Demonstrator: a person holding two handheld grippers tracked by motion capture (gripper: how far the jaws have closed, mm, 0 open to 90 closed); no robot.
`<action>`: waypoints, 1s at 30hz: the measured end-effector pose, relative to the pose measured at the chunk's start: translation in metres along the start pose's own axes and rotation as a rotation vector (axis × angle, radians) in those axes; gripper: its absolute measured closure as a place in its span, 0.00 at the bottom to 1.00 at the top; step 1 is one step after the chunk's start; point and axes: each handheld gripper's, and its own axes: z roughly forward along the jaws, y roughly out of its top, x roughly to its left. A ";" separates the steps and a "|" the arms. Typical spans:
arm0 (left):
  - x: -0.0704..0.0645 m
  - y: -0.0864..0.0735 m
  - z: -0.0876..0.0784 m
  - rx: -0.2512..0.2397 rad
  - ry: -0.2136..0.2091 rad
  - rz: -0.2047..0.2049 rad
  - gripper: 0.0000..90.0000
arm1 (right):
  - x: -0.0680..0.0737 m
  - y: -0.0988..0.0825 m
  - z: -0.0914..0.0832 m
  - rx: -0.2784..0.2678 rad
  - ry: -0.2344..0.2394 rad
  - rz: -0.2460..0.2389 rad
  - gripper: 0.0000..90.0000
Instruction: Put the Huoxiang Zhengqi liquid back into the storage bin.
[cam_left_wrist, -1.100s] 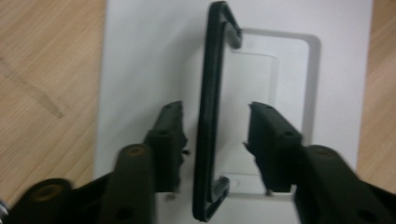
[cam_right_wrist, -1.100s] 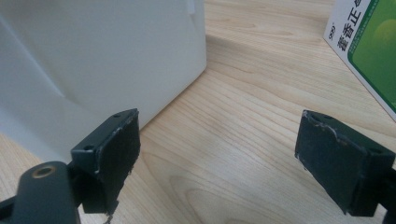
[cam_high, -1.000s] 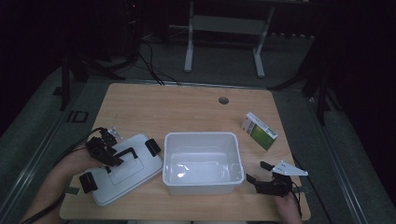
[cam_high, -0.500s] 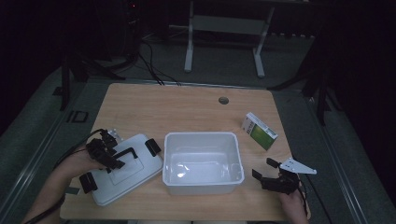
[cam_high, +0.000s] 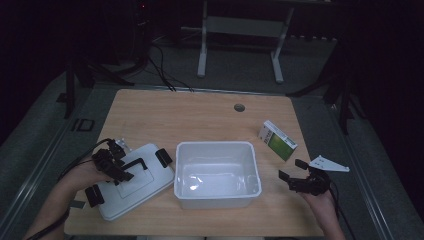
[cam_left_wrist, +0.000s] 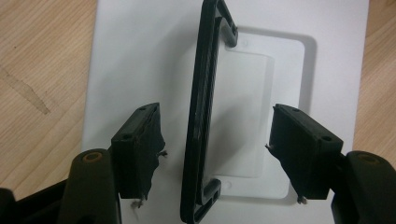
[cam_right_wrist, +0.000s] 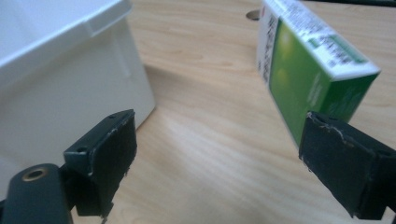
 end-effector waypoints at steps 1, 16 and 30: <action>-0.001 0.000 0.000 -0.002 0.002 -0.002 0.39 | -0.003 0.003 0.001 -0.003 -0.011 0.000 0.12; 0.000 -0.002 -0.001 -0.011 -0.003 -0.004 0.37 | -0.038 0.048 0.016 0.022 -0.046 -0.051 0.22; 0.000 -0.001 0.000 0.001 -0.003 0.001 0.37 | -0.070 0.081 0.043 0.151 -0.042 -0.087 0.38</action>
